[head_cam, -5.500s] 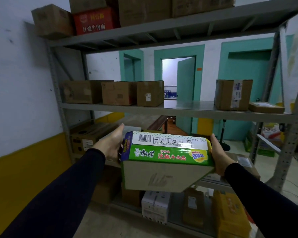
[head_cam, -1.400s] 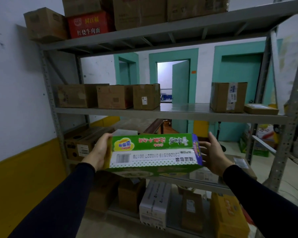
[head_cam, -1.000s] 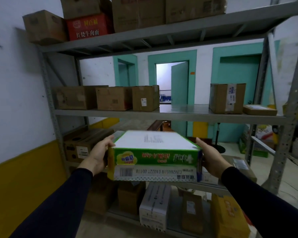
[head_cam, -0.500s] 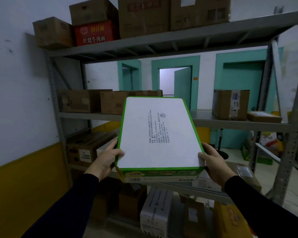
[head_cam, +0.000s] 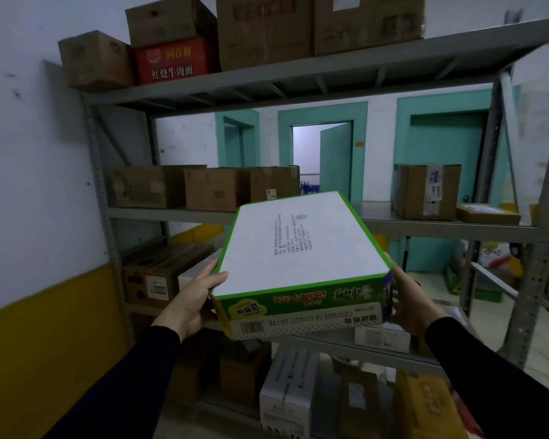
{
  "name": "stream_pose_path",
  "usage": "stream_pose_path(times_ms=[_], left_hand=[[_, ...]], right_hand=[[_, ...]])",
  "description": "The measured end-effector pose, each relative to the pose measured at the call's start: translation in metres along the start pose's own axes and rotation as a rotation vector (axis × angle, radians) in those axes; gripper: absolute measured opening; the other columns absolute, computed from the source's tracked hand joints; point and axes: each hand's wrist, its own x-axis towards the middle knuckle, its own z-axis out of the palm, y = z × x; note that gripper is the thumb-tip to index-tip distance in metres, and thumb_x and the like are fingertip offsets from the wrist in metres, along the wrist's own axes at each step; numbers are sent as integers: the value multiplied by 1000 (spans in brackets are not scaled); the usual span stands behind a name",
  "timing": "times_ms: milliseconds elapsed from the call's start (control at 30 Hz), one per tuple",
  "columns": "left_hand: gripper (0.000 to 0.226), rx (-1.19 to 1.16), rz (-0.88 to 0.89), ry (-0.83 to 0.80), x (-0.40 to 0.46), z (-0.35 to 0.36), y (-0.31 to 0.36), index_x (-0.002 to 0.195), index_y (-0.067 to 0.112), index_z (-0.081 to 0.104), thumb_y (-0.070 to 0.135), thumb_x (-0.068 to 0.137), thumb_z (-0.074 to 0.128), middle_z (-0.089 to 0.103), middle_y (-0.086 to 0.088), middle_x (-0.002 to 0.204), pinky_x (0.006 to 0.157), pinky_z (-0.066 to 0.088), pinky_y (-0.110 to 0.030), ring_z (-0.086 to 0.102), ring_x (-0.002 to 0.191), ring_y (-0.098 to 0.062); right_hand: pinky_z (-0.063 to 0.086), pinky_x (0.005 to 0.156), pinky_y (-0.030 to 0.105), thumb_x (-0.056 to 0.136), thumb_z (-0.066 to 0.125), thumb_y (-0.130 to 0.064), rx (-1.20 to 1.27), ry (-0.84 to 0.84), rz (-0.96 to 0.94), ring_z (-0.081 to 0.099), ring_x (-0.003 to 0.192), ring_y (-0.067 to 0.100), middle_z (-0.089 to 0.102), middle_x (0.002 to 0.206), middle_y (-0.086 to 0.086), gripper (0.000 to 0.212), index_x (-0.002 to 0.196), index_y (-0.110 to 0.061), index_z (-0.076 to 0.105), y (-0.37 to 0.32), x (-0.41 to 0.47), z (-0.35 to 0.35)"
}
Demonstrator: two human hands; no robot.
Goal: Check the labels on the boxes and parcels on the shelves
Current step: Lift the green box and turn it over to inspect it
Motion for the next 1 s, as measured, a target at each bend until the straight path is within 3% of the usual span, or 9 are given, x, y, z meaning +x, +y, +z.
stream_pose_path(times_ms=[167, 233, 333, 467, 567, 633, 733, 833, 1000], left_hand=[[53, -22, 47, 44, 8, -1, -4, 145, 29, 46, 6, 98, 52, 72, -3, 109, 94, 51, -50, 66, 103, -31], [48, 133, 37, 55, 8, 5, -5, 145, 23, 46, 4, 100, 47, 66, 3, 110, 85, 54, -41, 65, 98, -23], [39, 400, 30, 18, 7, 26, -7, 144, 17, 43, 19, 106, 42, 60, -7, 130, 102, 48, -45, 60, 114, -27], [50, 452, 101, -103, -4, 76, 13, 151, 27, 33, 47, 105, 34, 39, 12, 144, 107, 31, -32, 39, 129, -11], [55, 202, 39, -138, -2, 105, 30, 144, 42, 33, 67, 96, 34, 46, 6, 134, 110, 33, -45, 42, 133, -24], [67, 167, 21, -110, 6, 111, 28, 140, 31, 44, 75, 89, 40, 58, 2, 133, 100, 44, -49, 54, 122, -29], [52, 93, -3, -22, 10, 111, 14, 134, 11, 49, 52, 102, 41, 67, -13, 120, 78, 54, -39, 64, 97, -27], [37, 85, -1, 16, 11, 107, 2, 129, 7, 45, 35, 107, 38, 65, -16, 119, 84, 54, -43, 64, 101, -30], [34, 86, 26, 20, 12, 103, 2, 125, 8, 47, 35, 106, 40, 65, -14, 119, 85, 55, -44, 64, 108, -32]], right_hand=[[56, 76, 46, 90, 53, -61, 235, -113, 33, 75, 76, 31, 77, 91, 16, 54, 83, -17, 83, -1, -9, 13], [57, 53, 33, 92, 54, -52, 266, -125, -9, 71, 55, 21, 74, 73, 10, 45, 87, -13, 76, -2, -8, 19], [43, 34, 18, 102, 49, -39, 301, -130, -78, 58, 38, 8, 69, 60, 0, 30, 98, -13, 65, -4, -7, 29], [52, 40, 24, 96, 63, -29, 51, -128, -209, 68, 54, 13, 74, 76, 1, 32, 121, -9, 59, -4, -6, 45], [59, 58, 26, 87, 74, -26, -230, -116, -340, 75, 75, 14, 77, 94, -2, 45, 127, -10, 60, -7, -11, 53], [60, 72, 23, 80, 79, -32, -479, -133, -409, 73, 84, 7, 73, 99, -11, 50, 124, -20, 58, -7, -15, 56], [56, 72, 17, 77, 81, -43, -753, -133, -419, 66, 89, -3, 64, 99, -23, 69, 136, -34, 47, -10, -19, 57], [50, 66, 12, 77, 79, -50, -880, -111, -448, 62, 85, -8, 59, 95, -29, 83, 149, -30, 42, -12, -18, 55], [59, 79, 26, 62, 72, -66, -898, -113, -446, 64, 91, -2, 59, 98, -27, 100, 150, -32, 40, -12, -15, 56]])
